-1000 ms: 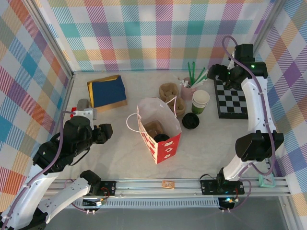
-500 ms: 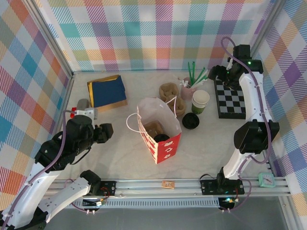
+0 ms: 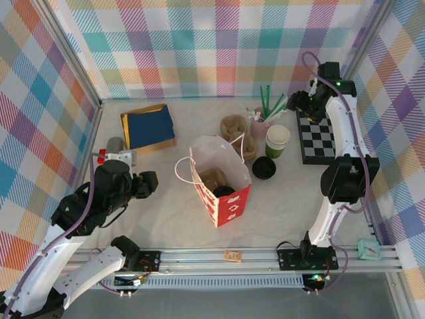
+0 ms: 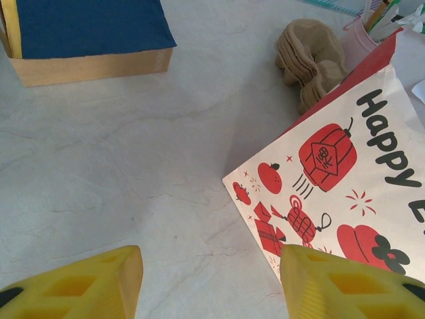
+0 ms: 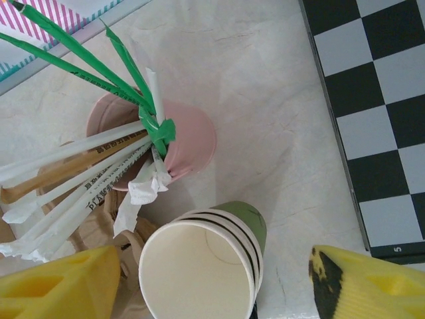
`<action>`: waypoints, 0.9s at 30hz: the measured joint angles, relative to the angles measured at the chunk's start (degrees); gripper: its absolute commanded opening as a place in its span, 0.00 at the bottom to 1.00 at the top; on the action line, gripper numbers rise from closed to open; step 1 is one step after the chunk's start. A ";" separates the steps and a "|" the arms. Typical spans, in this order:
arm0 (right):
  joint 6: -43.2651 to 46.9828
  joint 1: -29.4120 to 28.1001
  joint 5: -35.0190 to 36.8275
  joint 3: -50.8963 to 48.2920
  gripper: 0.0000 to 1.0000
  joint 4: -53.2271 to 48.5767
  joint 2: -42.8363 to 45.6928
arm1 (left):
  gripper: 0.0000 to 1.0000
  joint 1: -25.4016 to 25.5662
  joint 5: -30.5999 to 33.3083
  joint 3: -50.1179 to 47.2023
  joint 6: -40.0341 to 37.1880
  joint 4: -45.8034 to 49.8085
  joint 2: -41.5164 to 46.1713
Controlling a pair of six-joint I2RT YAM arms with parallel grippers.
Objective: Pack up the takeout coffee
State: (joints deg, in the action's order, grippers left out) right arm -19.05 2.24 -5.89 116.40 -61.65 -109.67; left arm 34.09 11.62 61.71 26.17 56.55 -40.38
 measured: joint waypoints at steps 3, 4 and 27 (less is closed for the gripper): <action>-0.09 0.00 -0.44 0.35 0.64 0.31 -0.48 | 0.57 0.00 0.02 -0.09 0.00 0.00 0.00; -0.20 0.00 -0.55 0.35 0.63 0.35 -0.57 | 0.57 0.00 0.02 -0.09 0.00 0.00 0.00; -2.89 0.00 -4.31 6.73 0.48 1.29 -9.01 | 0.57 0.00 0.96 0.04 -0.28 0.00 -1.46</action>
State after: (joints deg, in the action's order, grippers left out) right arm -21.93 2.24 -10.20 123.13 -60.36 -118.67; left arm 34.09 12.58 61.76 25.89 56.55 -41.85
